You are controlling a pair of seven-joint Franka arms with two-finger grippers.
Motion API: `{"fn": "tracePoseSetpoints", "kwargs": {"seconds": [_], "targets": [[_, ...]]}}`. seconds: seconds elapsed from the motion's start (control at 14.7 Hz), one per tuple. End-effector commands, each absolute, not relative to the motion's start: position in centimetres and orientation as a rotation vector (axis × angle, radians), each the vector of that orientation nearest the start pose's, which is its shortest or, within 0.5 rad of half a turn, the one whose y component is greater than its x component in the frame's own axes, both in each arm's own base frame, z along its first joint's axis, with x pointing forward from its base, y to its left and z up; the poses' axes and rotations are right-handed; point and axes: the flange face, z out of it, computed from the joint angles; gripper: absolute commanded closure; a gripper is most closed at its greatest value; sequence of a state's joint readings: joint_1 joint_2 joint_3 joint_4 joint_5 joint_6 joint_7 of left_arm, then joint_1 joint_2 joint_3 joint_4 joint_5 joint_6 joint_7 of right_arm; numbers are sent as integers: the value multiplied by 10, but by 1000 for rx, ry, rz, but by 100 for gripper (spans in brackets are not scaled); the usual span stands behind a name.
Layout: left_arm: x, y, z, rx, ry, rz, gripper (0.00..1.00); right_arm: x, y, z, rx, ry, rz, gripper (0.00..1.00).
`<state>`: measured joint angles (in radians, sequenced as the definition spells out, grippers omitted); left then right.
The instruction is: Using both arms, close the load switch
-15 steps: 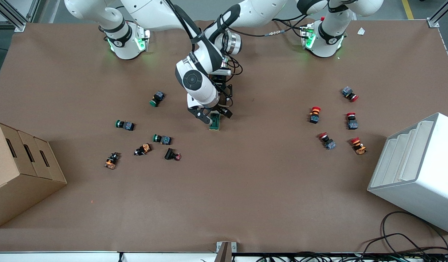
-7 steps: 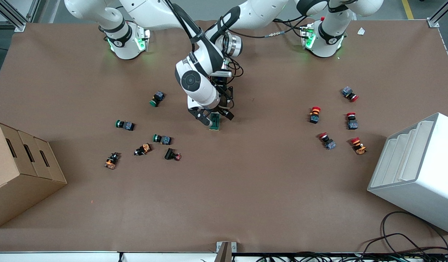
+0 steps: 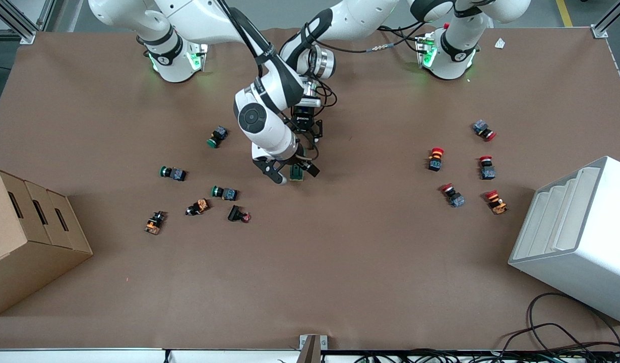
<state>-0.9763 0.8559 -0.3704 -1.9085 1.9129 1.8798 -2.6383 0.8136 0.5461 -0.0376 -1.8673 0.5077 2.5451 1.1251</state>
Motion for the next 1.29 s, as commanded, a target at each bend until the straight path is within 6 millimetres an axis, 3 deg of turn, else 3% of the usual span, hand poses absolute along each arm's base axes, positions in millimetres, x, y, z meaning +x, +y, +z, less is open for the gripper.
{"fn": "tracePoseSetpoints", "kwargs": {"seconds": [0.0,0.54,0.88,1.23], "targets": [[197,-557,61,-2666,147,-1817,1,474,452,230,-2662,1017,212,0],[198,-557,61,-2662,147,-1820,1,495,465,213,-2649,1027,199,0],[197,-556,58,-2662,149,-1815,1,526,450,213,-2625,1034,170,0],[197,-556,58,-2663,147,-1816,1,540,434,205,-2620,1076,212,0]]}}
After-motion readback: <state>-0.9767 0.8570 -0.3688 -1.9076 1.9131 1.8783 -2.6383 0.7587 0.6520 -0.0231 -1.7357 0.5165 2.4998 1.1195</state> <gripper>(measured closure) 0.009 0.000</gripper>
